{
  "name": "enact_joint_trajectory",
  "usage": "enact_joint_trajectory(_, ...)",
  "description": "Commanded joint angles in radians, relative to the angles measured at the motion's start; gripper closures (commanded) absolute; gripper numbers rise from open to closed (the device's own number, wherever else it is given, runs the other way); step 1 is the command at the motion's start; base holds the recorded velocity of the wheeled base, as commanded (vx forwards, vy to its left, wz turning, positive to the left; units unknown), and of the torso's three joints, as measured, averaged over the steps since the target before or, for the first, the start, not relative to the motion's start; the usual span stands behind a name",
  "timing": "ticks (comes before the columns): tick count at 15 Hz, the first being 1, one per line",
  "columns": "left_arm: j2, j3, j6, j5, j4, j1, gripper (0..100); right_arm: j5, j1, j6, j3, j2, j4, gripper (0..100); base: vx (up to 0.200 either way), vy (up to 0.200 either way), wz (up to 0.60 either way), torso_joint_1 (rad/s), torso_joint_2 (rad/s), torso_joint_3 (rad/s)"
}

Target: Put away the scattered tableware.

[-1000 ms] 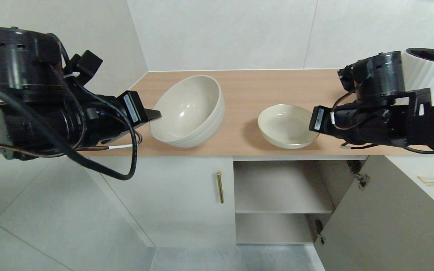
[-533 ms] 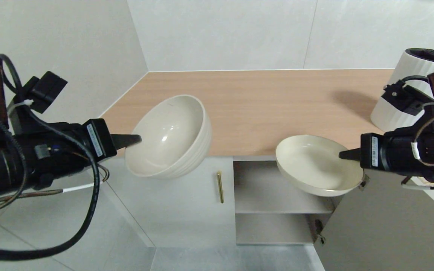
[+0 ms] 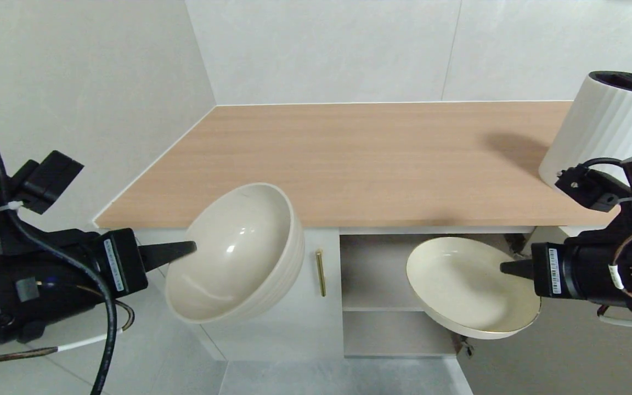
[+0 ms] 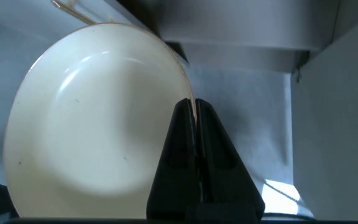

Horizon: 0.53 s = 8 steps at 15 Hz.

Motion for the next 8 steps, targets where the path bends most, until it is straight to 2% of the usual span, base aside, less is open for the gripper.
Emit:
enact_joint_trajectory(1,0.016,0.003,-0.001,-0.004,0.000,-0.003,100,-0.001,0.000,0.002,0.002,0.043,-0.003,100,0.000,0.000,0.00,0.000,0.00,0.000)
enact_joint_trajectory(5,0.033,0.003,-0.001,-0.007,0.000,-0.003,100,-0.003,-0.001,0.002,0.002,0.046,-0.005,100,-0.200,0.000,0.00,0.006,0.00,-0.004)
enact_joint_trajectory(8,0.030,0.005,-0.001,-0.007,0.000,-0.003,100,-0.003,-0.009,0.002,0.002,0.051,-0.003,100,0.000,0.000,0.00,0.000,0.00,0.000)
